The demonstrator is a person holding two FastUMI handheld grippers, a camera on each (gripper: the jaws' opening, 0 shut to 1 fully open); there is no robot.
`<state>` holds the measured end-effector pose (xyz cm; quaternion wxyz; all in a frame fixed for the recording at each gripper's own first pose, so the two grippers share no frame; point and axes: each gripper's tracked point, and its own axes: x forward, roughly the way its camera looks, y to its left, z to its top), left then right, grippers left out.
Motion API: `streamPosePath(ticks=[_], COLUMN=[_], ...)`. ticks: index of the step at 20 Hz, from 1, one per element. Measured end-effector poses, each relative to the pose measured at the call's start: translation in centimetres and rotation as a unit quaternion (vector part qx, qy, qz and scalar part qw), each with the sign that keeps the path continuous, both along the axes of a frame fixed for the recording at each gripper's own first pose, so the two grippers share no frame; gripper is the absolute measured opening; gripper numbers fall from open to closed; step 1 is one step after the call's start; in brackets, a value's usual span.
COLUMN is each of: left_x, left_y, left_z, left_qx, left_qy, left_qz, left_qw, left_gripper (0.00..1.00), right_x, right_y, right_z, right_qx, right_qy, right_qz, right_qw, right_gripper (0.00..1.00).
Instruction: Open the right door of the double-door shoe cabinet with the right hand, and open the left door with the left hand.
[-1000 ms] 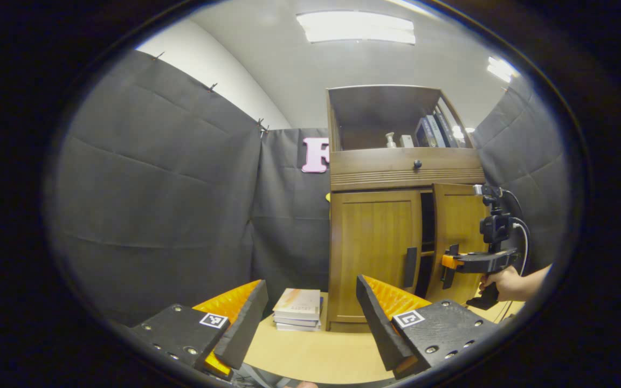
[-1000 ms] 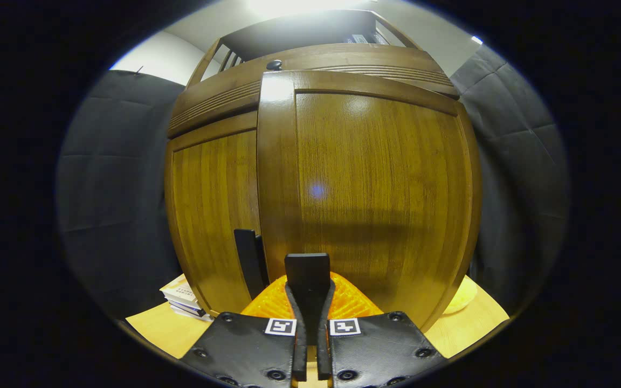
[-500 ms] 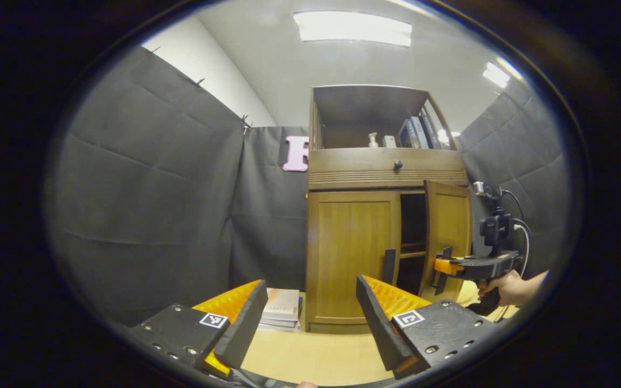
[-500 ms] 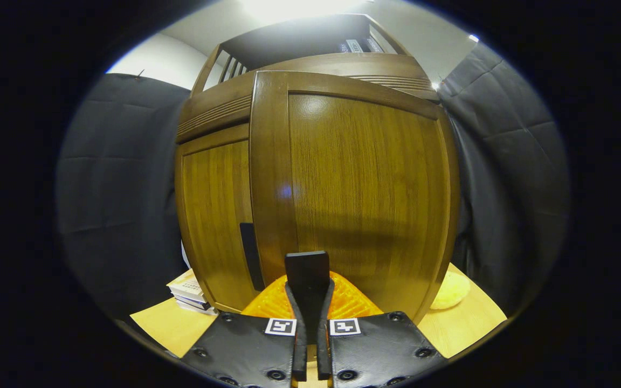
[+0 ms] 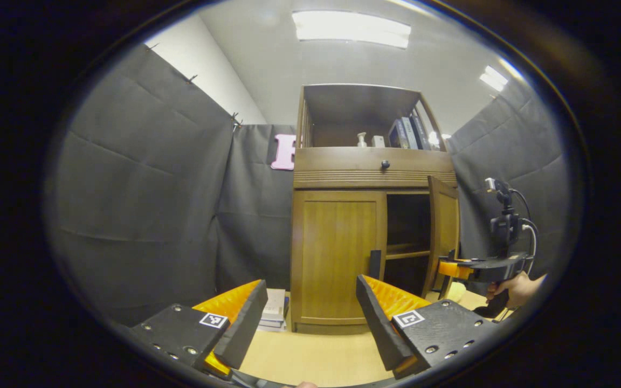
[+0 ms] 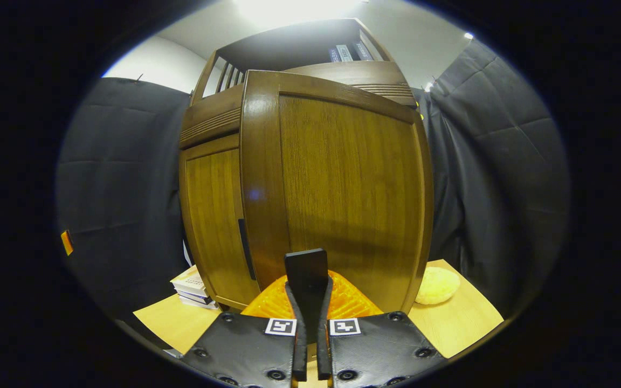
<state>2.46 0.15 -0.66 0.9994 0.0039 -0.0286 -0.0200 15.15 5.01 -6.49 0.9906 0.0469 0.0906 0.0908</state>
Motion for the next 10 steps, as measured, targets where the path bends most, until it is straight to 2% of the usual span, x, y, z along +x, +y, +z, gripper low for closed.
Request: streamPosePath(ticks=[2,4,5,6,9,10], left_x=[0.0,0.0,0.0,0.0,-0.5,-0.5], left_y=[-0.1,-0.3,-0.3,-0.5,-0.7,-0.8], left_z=[-0.1,-0.2,-0.2,-0.2,0.0,0.2], left_qx=[0.001,0.002,0.002,0.001,-0.002,-0.002], left_qy=[0.0,0.0,0.0,0.001,0.003,0.002], left_qz=[-0.009,-0.018,-0.022,-0.027,-0.039,-0.043], left_qw=[1.0,1.0,1.0,1.0,0.999,0.999], left_gripper=[0.95,0.95,0.95,0.95,0.95,0.95], right_x=[-0.8,-1.5,-1.7,-2.1,-2.9,-3.1], right_y=[-0.7,-1.4,-1.8,-2.0,-2.8,-3.1], right_z=[0.0,0.0,0.1,0.1,0.3,0.2], right_qx=[0.001,0.005,0.007,0.007,0.004,0.003], right_qy=[0.0,0.001,0.001,0.002,0.006,0.008], right_qz=[-0.003,-0.005,-0.007,-0.009,-0.013,-0.012], right_qw=[1.0,1.0,1.0,1.0,1.0,1.0], right_gripper=[0.05,0.08,0.05,0.08,0.08,0.05])
